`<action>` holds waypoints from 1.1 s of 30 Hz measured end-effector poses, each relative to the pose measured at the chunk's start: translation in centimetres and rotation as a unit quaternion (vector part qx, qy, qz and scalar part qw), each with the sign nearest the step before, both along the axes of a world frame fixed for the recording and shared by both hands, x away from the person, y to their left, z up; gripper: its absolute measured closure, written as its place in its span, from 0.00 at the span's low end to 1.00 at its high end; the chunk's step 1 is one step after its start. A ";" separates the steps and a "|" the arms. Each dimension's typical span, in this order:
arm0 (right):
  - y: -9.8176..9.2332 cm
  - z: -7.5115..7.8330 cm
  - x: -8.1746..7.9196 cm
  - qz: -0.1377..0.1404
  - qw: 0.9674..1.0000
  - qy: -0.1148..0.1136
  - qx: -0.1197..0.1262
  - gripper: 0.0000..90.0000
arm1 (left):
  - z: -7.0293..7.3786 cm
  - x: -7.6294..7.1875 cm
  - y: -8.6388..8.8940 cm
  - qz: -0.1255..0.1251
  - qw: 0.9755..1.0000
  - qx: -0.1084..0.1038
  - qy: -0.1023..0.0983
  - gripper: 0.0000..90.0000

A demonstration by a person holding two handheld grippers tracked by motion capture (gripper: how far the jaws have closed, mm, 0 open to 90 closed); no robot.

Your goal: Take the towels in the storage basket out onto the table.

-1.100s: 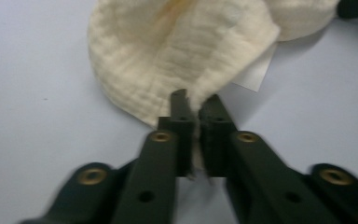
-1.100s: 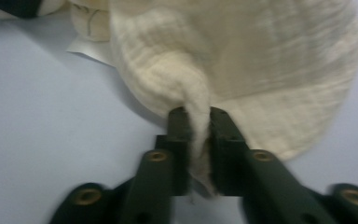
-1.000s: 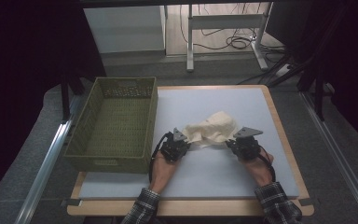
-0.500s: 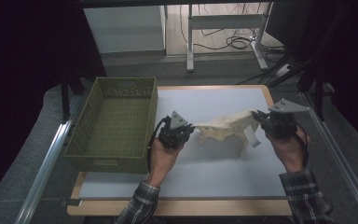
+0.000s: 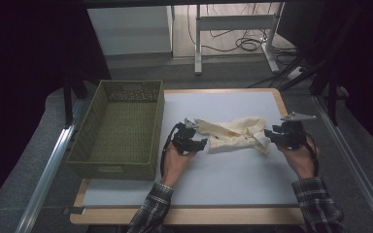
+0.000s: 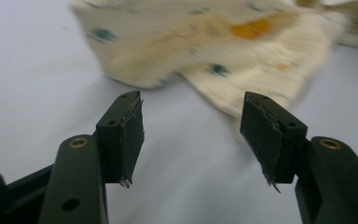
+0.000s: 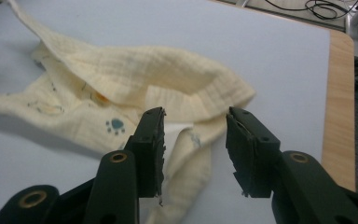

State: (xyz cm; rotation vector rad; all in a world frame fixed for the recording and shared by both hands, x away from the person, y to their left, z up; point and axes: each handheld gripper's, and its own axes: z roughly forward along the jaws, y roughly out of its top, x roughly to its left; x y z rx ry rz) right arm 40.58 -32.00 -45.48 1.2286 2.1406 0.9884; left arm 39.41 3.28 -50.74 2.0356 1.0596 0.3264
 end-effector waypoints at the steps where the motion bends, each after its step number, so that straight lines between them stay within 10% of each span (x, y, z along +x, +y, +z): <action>1: -0.4 -0.3 -0.8 0.002 1.000 0.005 0.007 0.62 | -0.2 -0.8 -0.2 -0.023 1.000 -0.007 0.005 0.42; 9: -0.2 -2.1 -2.9 0.020 0.999 0.025 0.010 0.54 | -1.8 -0.6 -1.9 -0.060 0.998 0.003 0.022 0.35; 12: 0.3 -3.5 -3.1 0.019 0.999 0.035 -0.005 0.60 | -2.7 0.6 -3.1 -0.053 0.998 0.027 0.009 0.44; 19: 0.2 -4.3 -3.1 0.015 0.999 0.047 -0.012 0.95 | -2.2 1.1 -3.5 -0.067 0.998 0.007 0.009 0.94; 27: -0.4 -1.8 -6.2 0.041 0.999 0.016 0.022 0.96 | 1.1 -3.4 0.4 -0.076 0.997 0.001 0.005 0.95; 33: -0.5 -2.0 -9.3 0.056 0.998 0.018 0.028 0.95 | 0.9 -7.4 2.6 -0.087 0.996 0.009 0.031 0.93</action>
